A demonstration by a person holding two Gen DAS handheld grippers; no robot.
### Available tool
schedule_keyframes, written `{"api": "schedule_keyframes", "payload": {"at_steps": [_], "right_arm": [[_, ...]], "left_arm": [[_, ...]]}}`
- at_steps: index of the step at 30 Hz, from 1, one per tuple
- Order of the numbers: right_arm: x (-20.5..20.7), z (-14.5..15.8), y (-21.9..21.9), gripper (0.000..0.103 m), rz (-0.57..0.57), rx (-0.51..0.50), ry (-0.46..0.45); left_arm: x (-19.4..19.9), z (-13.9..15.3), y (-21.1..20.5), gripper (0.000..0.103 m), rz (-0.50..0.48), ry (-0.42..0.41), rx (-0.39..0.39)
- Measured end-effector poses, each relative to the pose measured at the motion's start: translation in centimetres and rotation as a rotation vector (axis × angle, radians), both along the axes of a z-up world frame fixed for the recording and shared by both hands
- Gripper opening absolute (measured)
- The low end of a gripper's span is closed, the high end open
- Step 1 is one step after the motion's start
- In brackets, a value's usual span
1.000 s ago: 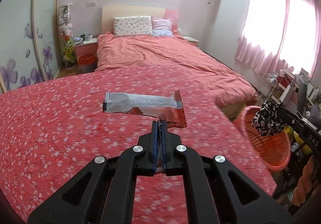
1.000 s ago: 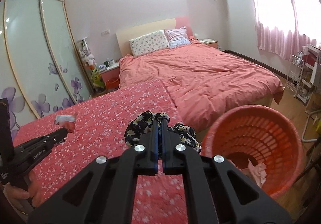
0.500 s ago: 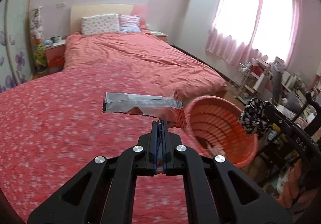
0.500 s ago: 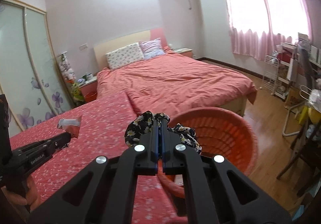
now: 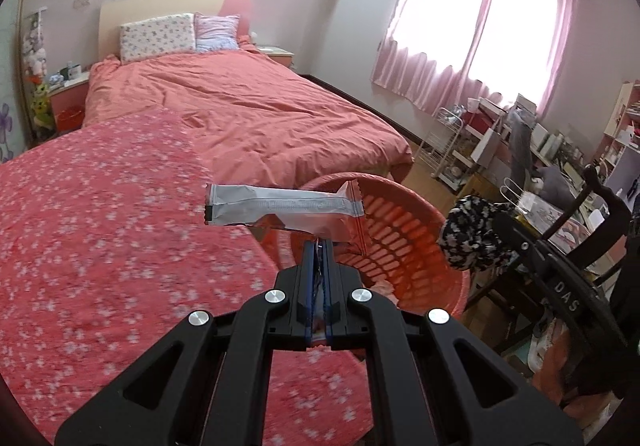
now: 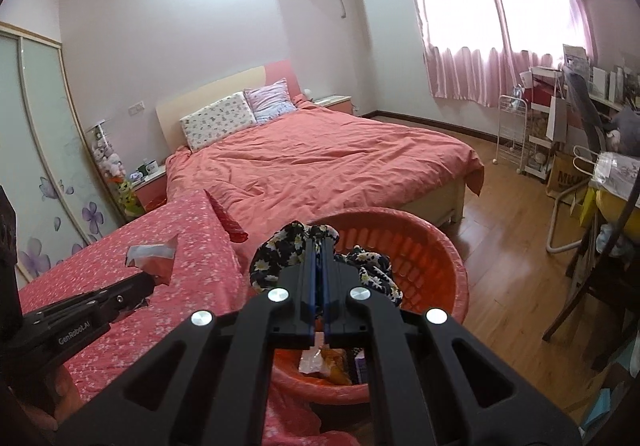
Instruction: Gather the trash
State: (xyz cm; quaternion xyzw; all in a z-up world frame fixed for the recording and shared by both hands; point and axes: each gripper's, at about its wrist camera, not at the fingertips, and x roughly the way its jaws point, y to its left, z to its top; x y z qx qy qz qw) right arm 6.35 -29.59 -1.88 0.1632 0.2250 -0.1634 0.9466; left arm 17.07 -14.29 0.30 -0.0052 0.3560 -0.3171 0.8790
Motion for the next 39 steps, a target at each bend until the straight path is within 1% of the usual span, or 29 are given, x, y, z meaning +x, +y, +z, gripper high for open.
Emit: {"api": "schedule_keyframes", "payload": {"at_steps": [13,24,26,28,29,30,31,32,33,34,35,37,39], "right_arm": [[1.3,-2.8,-3.8,0.003,-0.029,0.067,0.006],[2.7,-4.2,-5.5,0.004,-0.024,0.107,0.004],[3.0,-4.7,-6.0,0.006,-0.019,0.125,0.007],[3.3,-5.0,-6.3,0.014,-0.022,0.142,0.010],[3.3,-5.0,-6.4,0.015,-0.024,0.146,0.010],[3.4,-5.1,-6.5,0.021,-0.024,0.150,0.011],[3.4,-5.1,-6.6,0.027,-0.029,0.152,0.012],[3.4,-5.1,-6.6,0.028,-0.033,0.153,0.012],[3.4,-5.1,-6.7,0.030,-0.035,0.154,0.011],[3.2,-5.1,-6.8,0.031,-0.039,0.155,0.010],[3.1,-5.0,-6.8,0.031,-0.043,0.155,0.008],[2.6,-5.0,-6.9,0.037,-0.055,0.154,0.004],[2.3,-4.9,-7.0,0.038,-0.061,0.157,0.002]], "left_arm": [[0.3,-2.1,-4.4,0.003,-0.059,0.058,0.015],[0.9,-3.8,-6.1,0.003,-0.077,0.100,0.050],[1.1,-4.2,-6.5,0.004,-0.083,0.117,0.060],[1.3,-4.5,-6.7,0.004,-0.081,0.130,0.073],[1.5,-4.7,-6.7,0.005,-0.075,0.137,0.078],[1.7,-5.0,-6.7,0.007,-0.075,0.152,0.081],[1.9,-5.2,-6.7,0.012,-0.070,0.163,0.086],[2.1,-5.3,-6.6,0.018,-0.068,0.170,0.089],[2.2,-5.5,-6.5,0.021,-0.064,0.176,0.092],[2.2,-5.5,-6.4,0.028,-0.063,0.178,0.093],[2.2,-5.6,-6.4,0.033,-0.060,0.174,0.097],[2.1,-5.6,-6.4,0.036,-0.059,0.172,0.102],[2.1,-5.5,-6.2,0.037,-0.063,0.184,0.093]]}}
